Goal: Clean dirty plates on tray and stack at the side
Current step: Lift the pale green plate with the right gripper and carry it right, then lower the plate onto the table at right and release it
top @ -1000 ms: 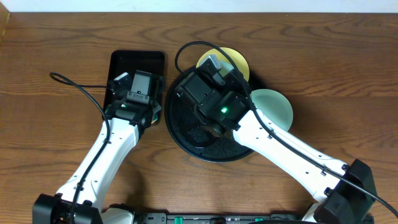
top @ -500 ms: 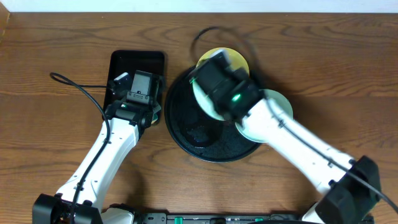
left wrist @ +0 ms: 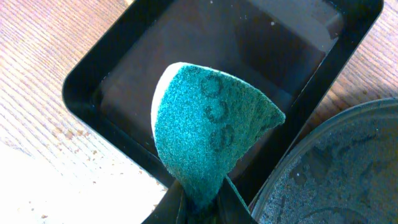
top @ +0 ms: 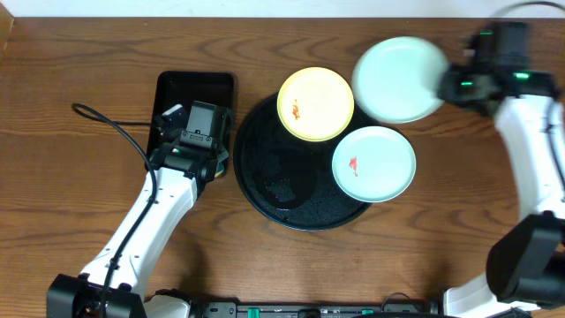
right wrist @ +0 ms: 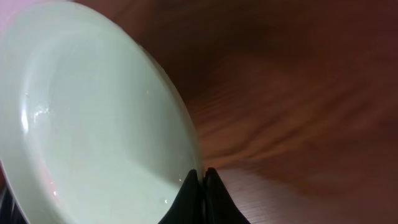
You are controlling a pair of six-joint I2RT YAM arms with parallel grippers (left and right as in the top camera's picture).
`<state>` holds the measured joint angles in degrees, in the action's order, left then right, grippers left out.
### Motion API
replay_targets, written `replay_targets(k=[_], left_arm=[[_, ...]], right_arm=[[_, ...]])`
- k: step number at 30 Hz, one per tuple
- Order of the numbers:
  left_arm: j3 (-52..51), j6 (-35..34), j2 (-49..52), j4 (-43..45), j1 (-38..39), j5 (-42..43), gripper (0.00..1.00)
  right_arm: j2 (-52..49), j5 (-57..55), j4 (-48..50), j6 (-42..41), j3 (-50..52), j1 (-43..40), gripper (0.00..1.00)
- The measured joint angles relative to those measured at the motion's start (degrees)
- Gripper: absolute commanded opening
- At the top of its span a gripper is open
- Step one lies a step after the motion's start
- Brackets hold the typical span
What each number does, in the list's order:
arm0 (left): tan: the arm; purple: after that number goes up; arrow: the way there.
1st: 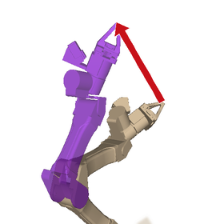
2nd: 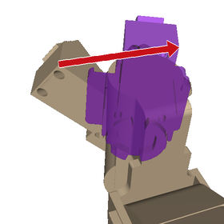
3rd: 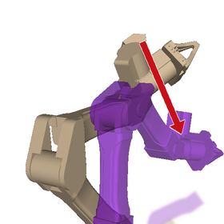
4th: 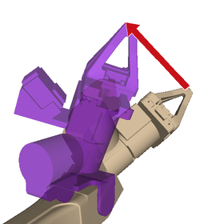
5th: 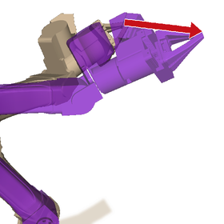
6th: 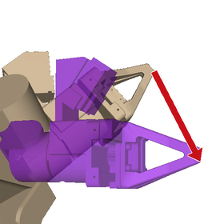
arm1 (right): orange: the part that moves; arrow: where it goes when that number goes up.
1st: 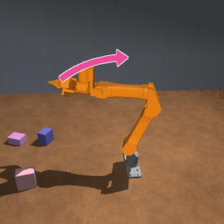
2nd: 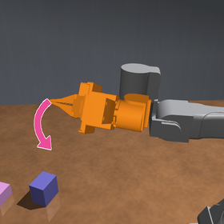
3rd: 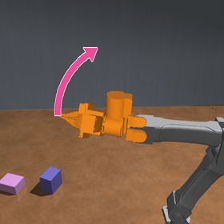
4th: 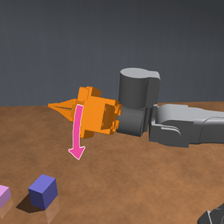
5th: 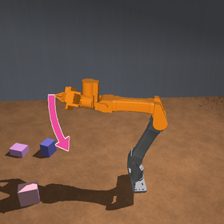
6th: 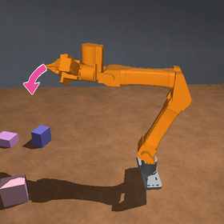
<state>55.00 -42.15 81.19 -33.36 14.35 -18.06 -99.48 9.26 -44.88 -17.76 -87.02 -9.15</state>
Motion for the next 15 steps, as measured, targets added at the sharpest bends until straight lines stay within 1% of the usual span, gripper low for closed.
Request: replay_targets(k=[3, 6, 10, 15], left_arm=[[0.0, 0.0, 0.0, 0.0, 0.0, 0.2, 0.08], [0.0, 0.0, 0.0, 0.1, 0.0, 0.2, 0.08], [0.0, 0.0, 0.0, 0.4, 0.0, 0.9, 0.08], [0.0, 0.0, 0.0, 0.4, 0.0, 1.3, 0.08]], right_arm=[[0.0, -0.5, 0.9, -3.5, 0.0, -5.5, 0.01], [-0.5, -2.1, 2.4, -6.3, 0.0, -9.0, 0.02], [-3.2, -3.6, 4.0, -8.0, 0.0, -10.8, 0.02], [-9.3, -7.5, 5.7, -9.6, 0.0, -11.0, 0.02]])
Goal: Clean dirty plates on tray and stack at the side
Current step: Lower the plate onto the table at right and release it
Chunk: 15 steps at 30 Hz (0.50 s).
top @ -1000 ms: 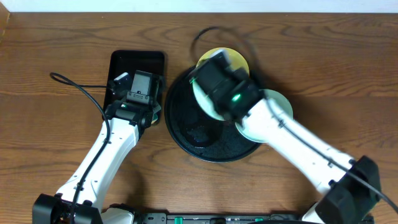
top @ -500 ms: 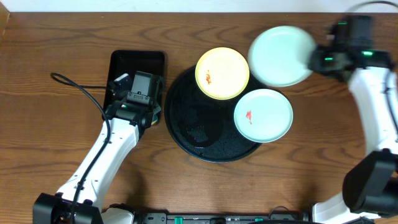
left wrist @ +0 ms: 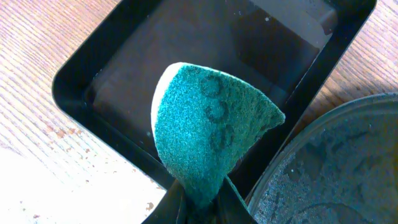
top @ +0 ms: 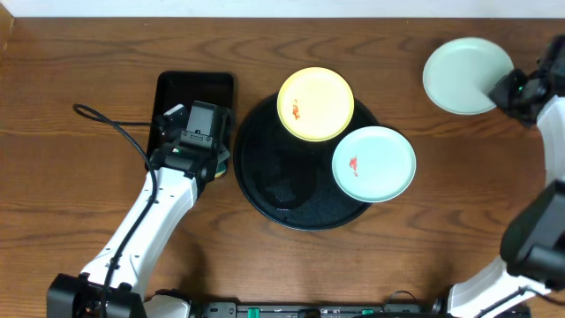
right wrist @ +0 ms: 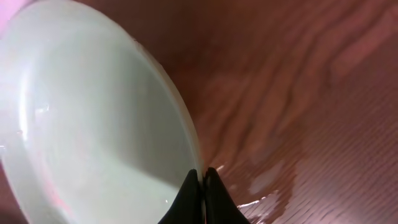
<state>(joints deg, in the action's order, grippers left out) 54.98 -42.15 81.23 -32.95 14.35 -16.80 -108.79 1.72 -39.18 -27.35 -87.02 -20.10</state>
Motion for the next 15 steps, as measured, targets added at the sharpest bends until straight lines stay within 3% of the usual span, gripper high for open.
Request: replay_targets(k=[5, 7, 10, 11, 15], left_arm=[[0.0, 0.0, 0.0, 0.0, 0.0, 0.0, 0.08], [0.0, 0.0, 0.0, 0.0, 0.0, 0.0, 0.08], [0.0, 0.0, 0.0, 0.1, 0.0, 0.0, 0.08], [0.0, 0.0, 0.0, 0.2, 0.0, 0.0, 0.08], [0.0, 0.0, 0.0, 0.4, 0.0, 0.0, 0.08]], right_arm=[[-4.2, -2.1, 0.3, -1.0, 0.1, -0.2, 0.02], [-5.2, -2.1, 0.8, -1.0, 0.1, -0.2, 0.18], [-5.9, 0.8, 2.0, 1.5, 0.1, -0.3, 0.57], [-5.9, 2.7, 2.5, 2.8, 0.1, -0.3, 0.65], [-5.9, 10.4, 3.0, 5.5, 0.1, -0.3, 0.70]])
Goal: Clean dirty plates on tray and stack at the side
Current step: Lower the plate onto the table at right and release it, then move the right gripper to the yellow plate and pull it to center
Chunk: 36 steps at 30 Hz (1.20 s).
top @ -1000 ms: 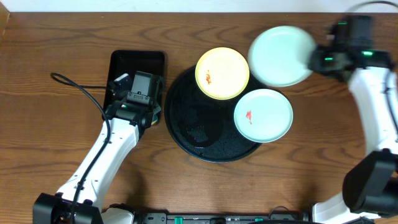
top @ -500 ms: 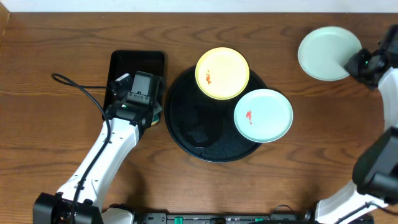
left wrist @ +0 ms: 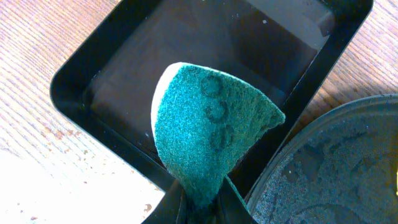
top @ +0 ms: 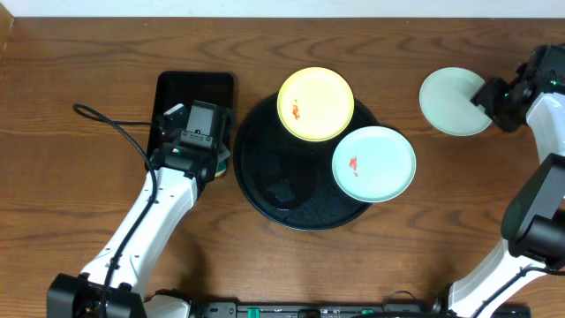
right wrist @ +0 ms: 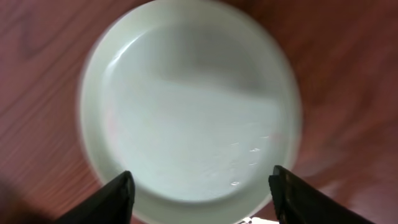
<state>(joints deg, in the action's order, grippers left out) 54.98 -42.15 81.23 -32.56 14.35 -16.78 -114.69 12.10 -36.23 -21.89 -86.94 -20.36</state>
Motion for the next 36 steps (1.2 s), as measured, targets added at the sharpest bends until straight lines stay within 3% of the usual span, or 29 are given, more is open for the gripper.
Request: replay_targets(k=[4, 9, 16, 20, 29, 36], left_arm=[[0.0, 0.0, 0.0, 0.0, 0.0, 0.0, 0.08], [0.0, 0.0, 0.0, 1.6, 0.0, 1.9, 0.08], [0.0, 0.0, 0.0, 1.9, 0.0, 5.9, 0.08], [0.0, 0.0, 0.0, 1.9, 0.0, 6.6, 0.08], [0.0, 0.0, 0.0, 1.7, 0.0, 7.5, 0.07], [0.0, 0.0, 0.0, 1.4, 0.0, 7.5, 0.08]], right_arm=[[1.3, 9.1, 0.4, 2.2, 0.0, 0.5, 0.80], [5.0, 13.7, 0.9, 7.8, -0.2, 6.7, 0.81], [4.9, 6.5, 0.6, 11.0, -0.6, 21.9, 0.86], [3.8, -2.4, 3.2, 11.7, -0.6, 29.9, 0.75], [-3.1, -12.2, 9.9, 11.0, -0.6, 36.4, 0.72], [-7.9, -14.0, 10.7, 9.9, -0.6, 36.7, 0.47]])
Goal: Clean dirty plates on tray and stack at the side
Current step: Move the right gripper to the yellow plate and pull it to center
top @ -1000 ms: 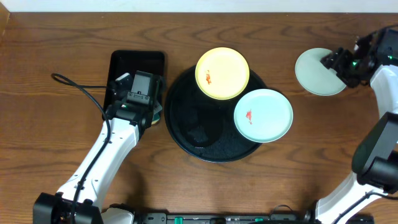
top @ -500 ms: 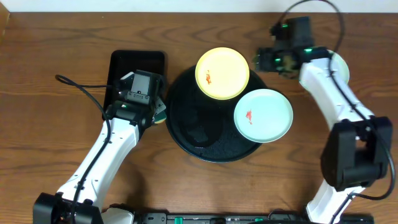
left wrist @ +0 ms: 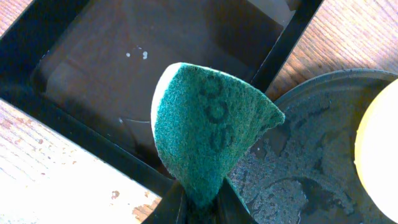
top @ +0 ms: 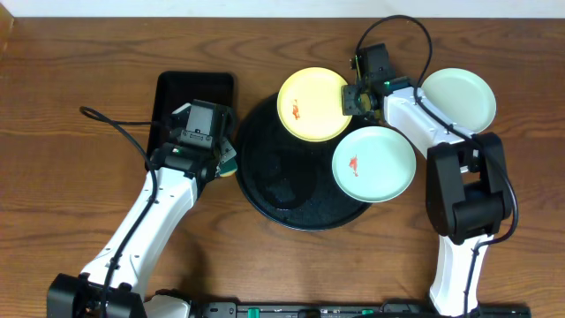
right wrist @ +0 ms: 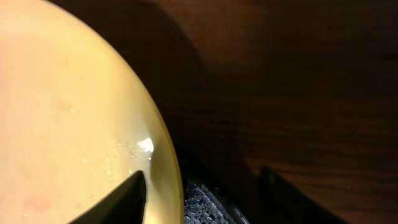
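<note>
A yellow plate [top: 315,103] with a red smear sits on the far rim of the round black tray [top: 282,190]. A pale green plate [top: 373,163], also smeared red, lies on the tray's right side. A clean pale green plate [top: 457,99] rests on the table at the right. My right gripper [top: 351,97] is open at the yellow plate's [right wrist: 68,124] right rim, one finger over the plate and the other outside it. My left gripper [left wrist: 200,202] is shut on a folded green sponge [left wrist: 208,134], held above the gap between the basin and the tray.
A black rectangular basin [top: 194,102] holding water stands left of the tray; in the left wrist view the basin [left wrist: 124,74] lies just behind the sponge. A black cable [top: 110,124] loops on the table beside the left arm.
My right gripper has left the clean green plate on the table at the right and now stands open at the yellow plate's right rim. The left gripper and sponge have shifted slightly toward the tray.
My right gripper was shut on a clean pale green plate, held just right of the tray. Then the plate was farther right. Then the gripper was open with the plate lying on the table. Now it is at the yellow plate. The left gripper held the sponge throughout.
</note>
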You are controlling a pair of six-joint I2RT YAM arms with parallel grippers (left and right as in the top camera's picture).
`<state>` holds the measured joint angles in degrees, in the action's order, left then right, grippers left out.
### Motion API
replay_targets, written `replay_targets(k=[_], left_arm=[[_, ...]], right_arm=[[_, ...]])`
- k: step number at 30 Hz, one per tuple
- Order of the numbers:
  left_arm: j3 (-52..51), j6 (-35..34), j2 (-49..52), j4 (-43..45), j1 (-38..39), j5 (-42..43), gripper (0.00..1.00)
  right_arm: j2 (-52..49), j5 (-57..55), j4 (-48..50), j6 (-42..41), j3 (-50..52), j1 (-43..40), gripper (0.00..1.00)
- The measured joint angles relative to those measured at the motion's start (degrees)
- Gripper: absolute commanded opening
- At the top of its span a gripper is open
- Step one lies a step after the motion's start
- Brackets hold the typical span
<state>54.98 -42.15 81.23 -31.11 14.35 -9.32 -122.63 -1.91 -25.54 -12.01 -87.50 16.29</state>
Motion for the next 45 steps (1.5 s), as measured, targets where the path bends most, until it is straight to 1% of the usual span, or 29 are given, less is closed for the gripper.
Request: replay_targets(k=[1, 2, 7, 12, 21, 35, 38, 45], left_arm=[[0.0, 0.0, 0.0, 0.0, 0.0, 0.0, 0.08], [0.0, 0.0, 0.0, 0.0, 0.0, 0.0, 0.08], [0.0, 0.0, 0.0, 0.0, 0.0, 0.0, 0.08], [0.0, 0.0, 0.0, 0.0, 0.0, 0.0, 0.08], [0.0, 0.0, 0.0, 0.0, 0.0, 0.0, 0.08], [0.0, 1.7, 0.0, 0.1, 0.0, 0.0, 0.08], [0.0, 1.7, 0.0, 0.6, 0.0, 1.1, 0.08], [0.0, 2.8, 0.0, 3.9, 0.0, 6.7, 0.08]], right_arm=[[-0.2, 0.0, 0.0, -0.1, 0.0, 0.0, 0.38], [-0.2, 0.0, 0.1, 0.0, 0.0, 0.0, 0.32], [-0.2, -0.1, 0.5, -0.3, 0.0, 0.6, 0.12], [-0.2, -0.1, 0.2, -0.4, 0.0, 1.8, 0.01], [-0.2, 1.1, -2.2, -0.5, -0.1, 4.1, 0.01], [0.1, 10.8, -14.9, -0.5, -0.5, 6.0, 0.01], [0.2, 12.2, -16.6, -0.6, -0.6, 6.0, 0.01], [0.4, 13.0, -18.8, -0.5, -0.6, 6.6, 0.01]])
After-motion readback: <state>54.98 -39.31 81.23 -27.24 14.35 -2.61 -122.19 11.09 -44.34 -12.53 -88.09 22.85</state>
